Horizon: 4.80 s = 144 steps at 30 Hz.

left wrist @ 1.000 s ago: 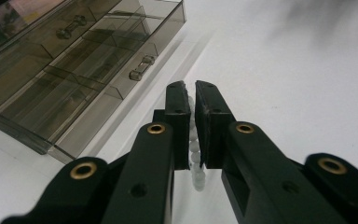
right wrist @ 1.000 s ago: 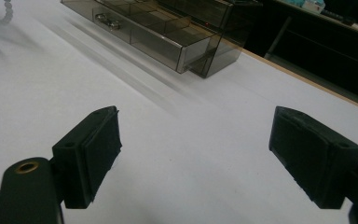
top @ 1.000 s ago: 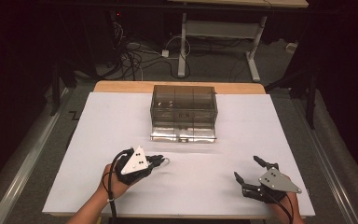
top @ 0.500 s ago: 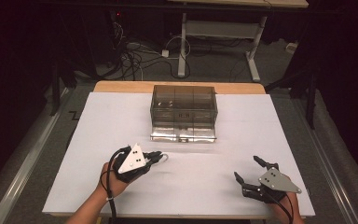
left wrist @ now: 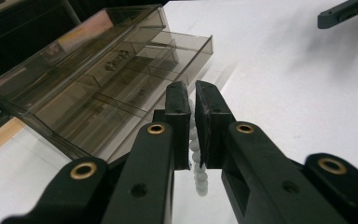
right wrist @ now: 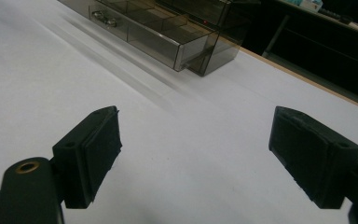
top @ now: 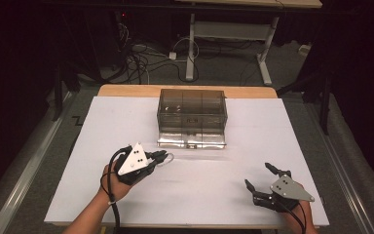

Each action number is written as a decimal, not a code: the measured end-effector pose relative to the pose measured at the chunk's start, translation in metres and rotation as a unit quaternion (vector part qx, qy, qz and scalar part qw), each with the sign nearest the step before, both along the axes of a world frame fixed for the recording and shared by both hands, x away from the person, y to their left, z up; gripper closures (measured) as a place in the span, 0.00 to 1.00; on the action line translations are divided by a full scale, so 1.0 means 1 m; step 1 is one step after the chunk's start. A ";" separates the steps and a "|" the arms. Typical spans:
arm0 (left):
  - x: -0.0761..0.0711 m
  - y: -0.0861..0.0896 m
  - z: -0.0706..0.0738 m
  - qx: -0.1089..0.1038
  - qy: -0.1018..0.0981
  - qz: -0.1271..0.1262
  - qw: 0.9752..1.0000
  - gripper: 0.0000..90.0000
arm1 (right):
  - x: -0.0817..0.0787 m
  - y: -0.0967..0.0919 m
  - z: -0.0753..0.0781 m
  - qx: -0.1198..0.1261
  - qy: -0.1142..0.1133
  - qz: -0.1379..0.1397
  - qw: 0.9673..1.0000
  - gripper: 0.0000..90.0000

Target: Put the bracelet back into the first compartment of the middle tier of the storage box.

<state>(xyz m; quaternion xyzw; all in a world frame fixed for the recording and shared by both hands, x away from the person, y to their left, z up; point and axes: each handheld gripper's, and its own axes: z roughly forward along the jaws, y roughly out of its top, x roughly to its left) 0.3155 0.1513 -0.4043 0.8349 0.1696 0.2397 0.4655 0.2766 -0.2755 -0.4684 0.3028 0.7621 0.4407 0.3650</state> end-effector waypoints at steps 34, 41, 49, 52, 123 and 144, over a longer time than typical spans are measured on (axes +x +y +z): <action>0.049 -0.012 0.009 -0.015 -0.004 0.021 1.000 0.92 | 0.000 0.000 -0.001 -0.001 0.003 0.000 1.000 0.19; 0.062 -0.016 0.010 -0.017 -0.001 0.025 1.000 0.92 | 0.000 0.001 -0.001 -0.003 0.002 0.001 1.000 0.19; 0.076 -0.021 0.004 -0.016 0.008 0.031 0.999 0.92 | 0.000 0.001 -0.002 -0.003 0.002 0.001 1.000 0.19; 0.081 -0.022 0.001 -0.016 0.013 0.034 0.999 0.92 | 0.000 0.000 -0.002 -0.004 0.003 0.001 1.000 0.19; 0.090 -0.012 -0.027 0.026 -0.002 0.105 0.994 0.68 | 0.000 0.006 -0.004 -0.015 0.009 0.012 1.000 0.20; 0.051 -0.004 -0.026 0.020 -0.043 0.104 0.993 0.32 | 0.000 0.006 -0.004 -0.016 0.011 0.014 1.000 0.20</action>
